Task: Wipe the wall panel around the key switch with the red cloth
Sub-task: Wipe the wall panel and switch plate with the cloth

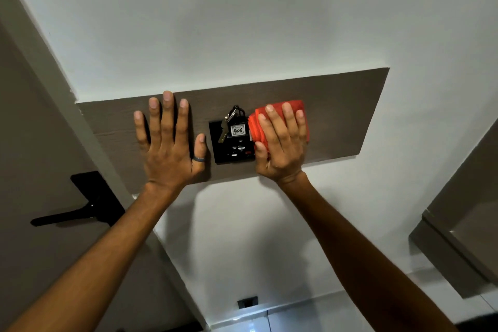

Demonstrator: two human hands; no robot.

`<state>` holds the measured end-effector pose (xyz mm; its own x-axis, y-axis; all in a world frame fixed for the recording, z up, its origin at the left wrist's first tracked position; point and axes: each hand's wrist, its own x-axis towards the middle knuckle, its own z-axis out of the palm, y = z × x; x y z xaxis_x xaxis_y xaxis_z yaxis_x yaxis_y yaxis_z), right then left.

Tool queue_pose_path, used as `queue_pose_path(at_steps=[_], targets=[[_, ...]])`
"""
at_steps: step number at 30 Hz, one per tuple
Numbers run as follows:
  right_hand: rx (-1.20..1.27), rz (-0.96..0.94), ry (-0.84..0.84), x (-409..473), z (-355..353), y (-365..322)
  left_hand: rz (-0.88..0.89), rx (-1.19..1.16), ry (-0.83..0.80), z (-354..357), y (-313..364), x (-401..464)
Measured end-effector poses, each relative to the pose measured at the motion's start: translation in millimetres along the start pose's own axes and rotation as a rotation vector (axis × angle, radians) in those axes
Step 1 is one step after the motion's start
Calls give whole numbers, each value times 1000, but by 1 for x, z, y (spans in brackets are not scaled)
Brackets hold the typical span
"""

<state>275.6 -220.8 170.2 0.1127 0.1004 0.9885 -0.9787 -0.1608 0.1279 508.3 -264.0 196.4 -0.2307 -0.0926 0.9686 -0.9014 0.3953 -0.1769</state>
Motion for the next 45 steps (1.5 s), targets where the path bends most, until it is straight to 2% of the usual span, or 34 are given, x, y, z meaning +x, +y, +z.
queue_pose_path(at_steps=[5, 9, 11, 16, 20, 24, 29, 33, 37, 45], targets=[[11, 146, -31, 2, 7, -12, 8, -21, -8, 0, 0, 0], [6, 83, -91, -49, -18, -10, 3, -9, 1, 1, 1, 1], [-18, 69, -88, -43, -16, -6, 4, -5, 8, -1, 3, 1], [10, 171, -2, -4, 9, -13, 9, -7, 18, 0, 3, 3], [-17, 90, -51, -33, -10, -9, -7, -12, 10, -2, 5, 2], [52, 328, -40, -19, -4, -38, -9, -15, -2, -4, 7, 3], [7, 81, -80, -1, -2, -11, -17, -29, 1, 0, 7, 2], [-13, 189, -59, -10, 4, -20, 22, -29, -29, 0, 12, -2], [-48, 112, -94, -48, -18, -21, 24, -9, -10, -2, 14, -1], [-9, 172, -35, -6, 6, -12, 15, -32, -10, 0, 13, 0]])
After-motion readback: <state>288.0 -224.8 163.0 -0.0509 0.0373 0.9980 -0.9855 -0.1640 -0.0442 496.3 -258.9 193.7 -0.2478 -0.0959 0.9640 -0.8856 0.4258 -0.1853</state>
